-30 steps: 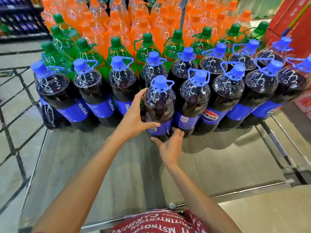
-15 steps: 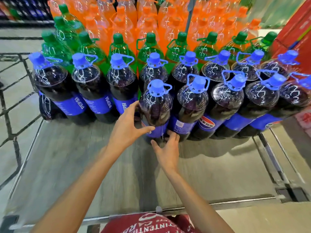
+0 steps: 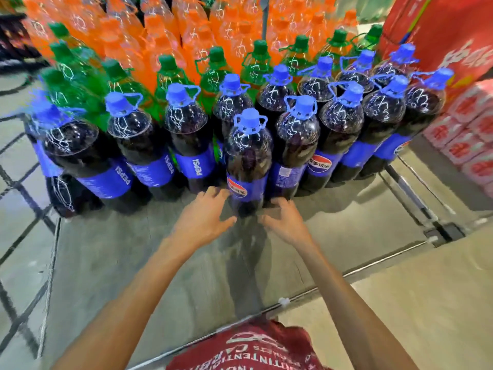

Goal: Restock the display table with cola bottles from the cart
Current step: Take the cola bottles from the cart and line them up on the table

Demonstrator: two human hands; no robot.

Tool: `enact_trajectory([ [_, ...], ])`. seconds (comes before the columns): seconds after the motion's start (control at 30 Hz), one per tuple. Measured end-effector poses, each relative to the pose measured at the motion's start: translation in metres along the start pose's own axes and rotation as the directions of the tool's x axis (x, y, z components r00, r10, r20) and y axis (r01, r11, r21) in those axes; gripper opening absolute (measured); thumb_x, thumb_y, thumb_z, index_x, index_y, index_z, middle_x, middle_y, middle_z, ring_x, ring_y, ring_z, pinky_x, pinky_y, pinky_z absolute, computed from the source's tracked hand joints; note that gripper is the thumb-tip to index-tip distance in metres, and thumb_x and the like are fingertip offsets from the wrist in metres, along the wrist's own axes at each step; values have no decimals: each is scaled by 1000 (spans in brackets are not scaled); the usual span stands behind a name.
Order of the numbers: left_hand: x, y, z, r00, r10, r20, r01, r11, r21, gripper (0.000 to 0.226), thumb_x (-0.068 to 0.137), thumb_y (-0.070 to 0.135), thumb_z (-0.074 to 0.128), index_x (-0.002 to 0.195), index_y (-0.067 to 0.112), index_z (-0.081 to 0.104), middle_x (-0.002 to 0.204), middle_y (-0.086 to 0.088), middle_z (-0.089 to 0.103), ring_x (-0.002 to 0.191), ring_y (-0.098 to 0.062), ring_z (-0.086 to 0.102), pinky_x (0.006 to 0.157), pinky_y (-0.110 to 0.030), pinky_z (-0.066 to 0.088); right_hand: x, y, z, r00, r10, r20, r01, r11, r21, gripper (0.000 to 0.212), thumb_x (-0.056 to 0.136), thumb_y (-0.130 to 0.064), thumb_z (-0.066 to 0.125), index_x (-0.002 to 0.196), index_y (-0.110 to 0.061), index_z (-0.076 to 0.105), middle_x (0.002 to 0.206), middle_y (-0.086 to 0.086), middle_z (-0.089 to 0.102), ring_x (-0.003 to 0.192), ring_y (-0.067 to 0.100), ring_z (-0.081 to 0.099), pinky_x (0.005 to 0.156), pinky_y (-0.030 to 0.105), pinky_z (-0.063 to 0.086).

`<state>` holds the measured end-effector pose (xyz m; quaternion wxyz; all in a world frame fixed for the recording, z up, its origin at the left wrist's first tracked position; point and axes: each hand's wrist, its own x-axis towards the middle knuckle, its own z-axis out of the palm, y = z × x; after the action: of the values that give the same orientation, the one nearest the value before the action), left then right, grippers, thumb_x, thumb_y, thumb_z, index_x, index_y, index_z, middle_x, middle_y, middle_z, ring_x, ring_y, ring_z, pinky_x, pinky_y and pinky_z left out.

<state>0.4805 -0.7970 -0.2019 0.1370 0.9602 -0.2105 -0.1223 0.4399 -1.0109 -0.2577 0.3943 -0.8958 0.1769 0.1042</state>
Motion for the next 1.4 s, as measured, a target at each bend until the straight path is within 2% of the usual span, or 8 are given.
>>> enact_trajectory([
  [0.1,-5,-3,-4,987,66,144,-94,975,201,70,92,52,63,149,22,36,140,-8,44,128,-34,47,99,-47,48,-19,8,-8,998,58,-17,-60,983,-176,61,87,-36,74,138,-9,52,133,19,55,129,39,46,105,40,39],
  [0.2,-6,4,-7,959,135,251,-218,916,338,72,92,54,62,149,22,35,144,-10,42,132,-35,44,102,-47,43,-56,12,-20,991,127,-53,-137,933,-334,69,91,-40,69,147,-11,43,140,20,46,133,41,41,109,44,39],
  [0.3,-6,18,-9,927,221,301,-325,875,358,69,92,54,61,148,20,37,146,-11,41,133,-35,43,102,-47,41,-96,15,-32,975,211,-70,-219,864,-452,71,92,-45,68,149,-14,40,145,17,40,134,39,39,107,45,42],
  [0.43,-16,45,-10,883,342,323,-450,812,372,70,93,52,61,148,18,36,144,-12,42,132,-36,43,101,-48,42,-145,20,-40,951,297,-88,-297,791,-534,73,94,-48,65,153,-17,36,149,15,42,136,36,41,107,44,41],
  [0.73,-65,123,1,742,546,389,-670,630,393,68,91,49,63,149,24,39,146,-9,42,134,-32,43,105,-43,40,-256,47,-40,880,425,-213,-475,775,-418,66,94,-50,63,148,-19,41,144,15,47,132,36,46,102,45,46],
  [0.9,-119,186,18,587,669,456,-809,471,352,68,93,52,62,150,23,38,148,-10,43,136,-34,44,109,-44,41,-350,71,-39,799,503,-329,-593,750,-294,68,96,-48,62,152,-19,37,151,14,42,135,35,43,104,44,43],
  [1.13,-248,277,54,355,761,543,-931,237,276,67,97,51,58,151,21,34,145,-10,44,131,-33,47,104,-48,44,-514,102,-18,610,662,-435,-770,626,-127,69,97,-48,61,153,-16,35,151,13,40,136,35,42,106,45,41],
  [1.4,-430,348,120,129,778,615,-975,-15,223,71,95,57,57,153,26,31,146,-5,43,128,-29,50,96,-42,45,-711,131,38,368,814,-449,-886,454,97,69,94,-44,65,150,-14,39,146,14,44,133,35,45,103,44,44],
])
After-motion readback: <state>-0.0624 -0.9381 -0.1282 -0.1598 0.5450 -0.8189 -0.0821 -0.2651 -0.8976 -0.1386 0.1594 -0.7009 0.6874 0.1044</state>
